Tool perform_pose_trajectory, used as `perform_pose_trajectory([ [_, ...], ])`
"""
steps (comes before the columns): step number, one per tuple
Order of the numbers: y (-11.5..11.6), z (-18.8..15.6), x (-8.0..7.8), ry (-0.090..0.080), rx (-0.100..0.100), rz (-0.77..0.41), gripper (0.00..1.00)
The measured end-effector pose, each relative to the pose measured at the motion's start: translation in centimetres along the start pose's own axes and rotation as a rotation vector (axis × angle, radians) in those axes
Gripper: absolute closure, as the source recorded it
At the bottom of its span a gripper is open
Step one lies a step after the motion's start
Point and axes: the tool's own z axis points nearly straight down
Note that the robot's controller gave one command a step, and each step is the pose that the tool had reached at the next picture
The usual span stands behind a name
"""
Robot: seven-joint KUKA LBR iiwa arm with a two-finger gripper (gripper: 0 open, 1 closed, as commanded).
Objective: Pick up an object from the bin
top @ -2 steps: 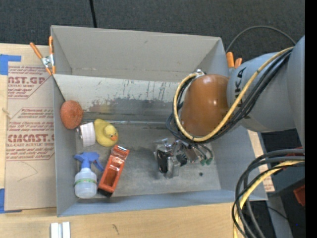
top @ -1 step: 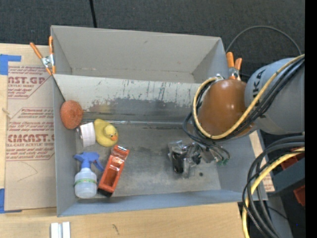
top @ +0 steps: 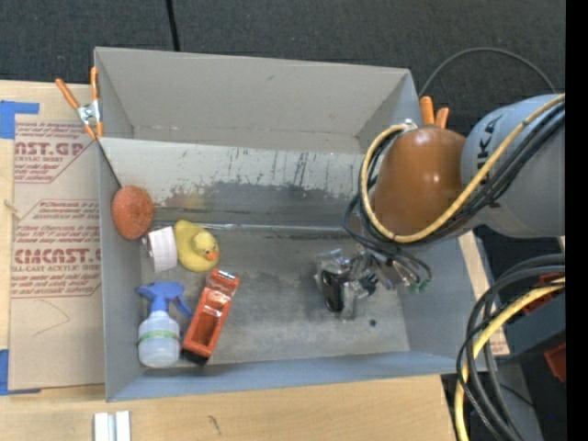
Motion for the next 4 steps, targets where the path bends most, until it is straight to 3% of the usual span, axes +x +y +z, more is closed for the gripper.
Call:
perform_pose_trajectory([
  [1,-0.2,-2.4,-1.5,-0.019,0.005,-0.019,1.00],
  [2,1.1,-3.9,-1.0,-0.001,-0.002,-0.020,1.00],
  [3,-2.5,-3.1,-2.0,-0.029,0.011,-0.068,1.00],
  [4,-2.8,-4.8,-1.4,-0.003,-0.002,-0.057,1.00],
])
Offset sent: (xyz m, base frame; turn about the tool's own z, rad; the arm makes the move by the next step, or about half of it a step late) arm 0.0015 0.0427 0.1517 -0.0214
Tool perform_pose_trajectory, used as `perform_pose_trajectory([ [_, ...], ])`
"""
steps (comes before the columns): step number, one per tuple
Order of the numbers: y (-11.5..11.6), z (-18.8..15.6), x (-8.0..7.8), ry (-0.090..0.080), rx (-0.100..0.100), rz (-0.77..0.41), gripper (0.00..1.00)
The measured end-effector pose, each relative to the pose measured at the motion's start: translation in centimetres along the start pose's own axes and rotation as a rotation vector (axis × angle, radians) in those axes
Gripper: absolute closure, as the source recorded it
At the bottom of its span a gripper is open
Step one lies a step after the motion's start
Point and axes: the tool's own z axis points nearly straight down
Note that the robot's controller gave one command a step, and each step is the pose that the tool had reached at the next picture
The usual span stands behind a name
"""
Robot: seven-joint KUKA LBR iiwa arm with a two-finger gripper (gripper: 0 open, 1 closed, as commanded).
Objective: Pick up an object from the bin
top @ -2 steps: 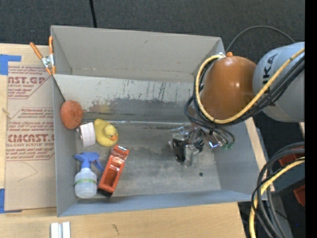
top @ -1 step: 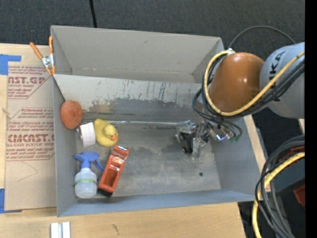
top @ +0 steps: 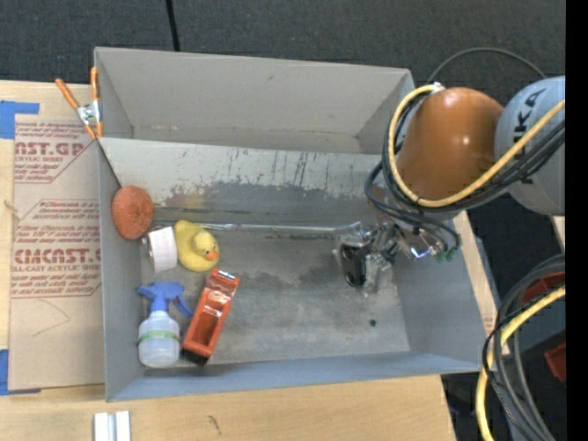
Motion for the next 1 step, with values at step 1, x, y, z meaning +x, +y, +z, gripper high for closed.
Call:
perform_pose_trajectory([
  [1,-1.87,-4.11,-2.70,-0.013,0.008,-0.024,1.00],
])
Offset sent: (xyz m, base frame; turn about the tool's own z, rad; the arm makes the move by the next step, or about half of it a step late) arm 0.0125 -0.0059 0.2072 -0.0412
